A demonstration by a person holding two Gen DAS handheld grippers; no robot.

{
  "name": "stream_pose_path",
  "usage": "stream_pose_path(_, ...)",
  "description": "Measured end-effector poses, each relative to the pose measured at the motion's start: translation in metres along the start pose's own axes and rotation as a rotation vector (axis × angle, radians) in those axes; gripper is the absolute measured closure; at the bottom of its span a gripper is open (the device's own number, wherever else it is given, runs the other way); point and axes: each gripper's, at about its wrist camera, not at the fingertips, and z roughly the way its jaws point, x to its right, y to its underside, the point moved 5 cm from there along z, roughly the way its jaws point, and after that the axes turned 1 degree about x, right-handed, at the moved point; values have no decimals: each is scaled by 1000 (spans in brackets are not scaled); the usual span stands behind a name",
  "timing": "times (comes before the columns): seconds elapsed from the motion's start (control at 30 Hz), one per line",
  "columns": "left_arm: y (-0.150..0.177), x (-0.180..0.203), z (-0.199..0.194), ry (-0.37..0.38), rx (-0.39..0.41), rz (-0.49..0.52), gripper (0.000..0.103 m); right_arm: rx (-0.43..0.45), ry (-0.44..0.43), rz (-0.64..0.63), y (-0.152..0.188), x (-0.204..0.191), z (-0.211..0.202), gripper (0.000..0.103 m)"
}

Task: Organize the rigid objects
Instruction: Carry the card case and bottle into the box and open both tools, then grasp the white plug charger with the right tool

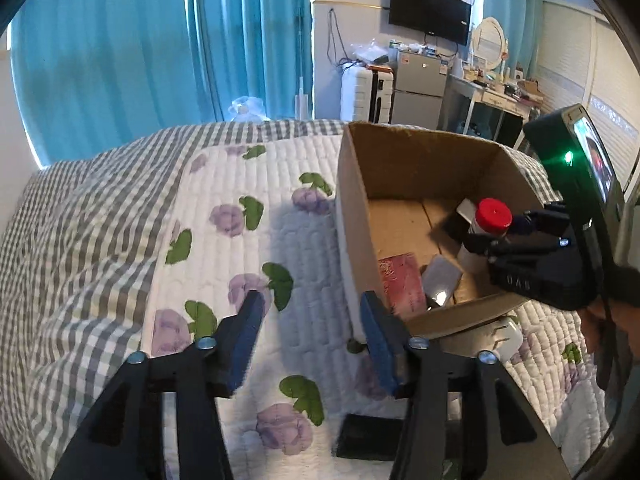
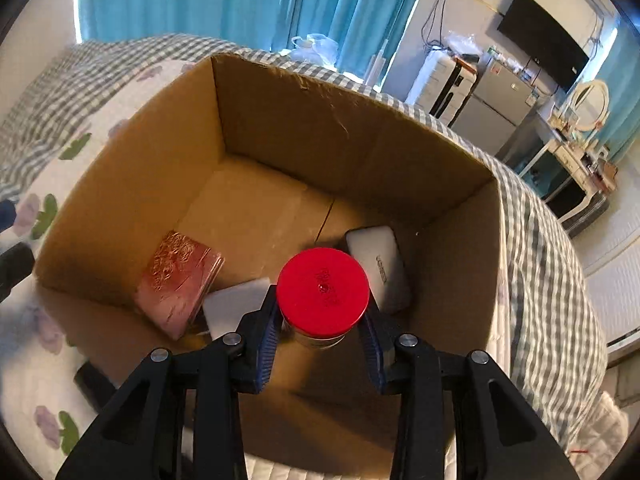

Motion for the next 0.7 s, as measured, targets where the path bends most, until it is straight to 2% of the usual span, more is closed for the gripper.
stream_pose_path(0.03, 3, -2, 1, -3, 2, -4, 34, 1, -22, 12, -2, -1, 2, 65)
stream_pose_path(0.07, 6, -4, 3, -12, 6, -7, 28, 7, -32, 27, -4, -1, 2, 51)
stream_pose_path(0.1, 7, -5, 2, -17, 6, -6, 26, 22, -38, 42, -6, 1, 0, 31)
stream_pose_path(0.13, 9, -6, 4, -24, 1, -2, 25, 41, -36, 52, -8, 1, -4, 27)
stream_pose_path(0.27, 14, -4, 3, -31, 7, 7, 11, 127, -47, 75, -16, 4, -29, 26)
stream_pose_path(0.43, 21, 6, -1, -9, 6, 19, 9, 211, -68, 113, -11, 15, -72, 19)
stream_pose_path(0.57, 37, 20, -2, -11, -18, 37, 8, 254, -61, 144, 15, 28, -103, 16)
stream_pose_path(0.7, 48, 37, -1, -8, -37, 55, 8, 239, -49, 175, 56, 40, -109, 16)
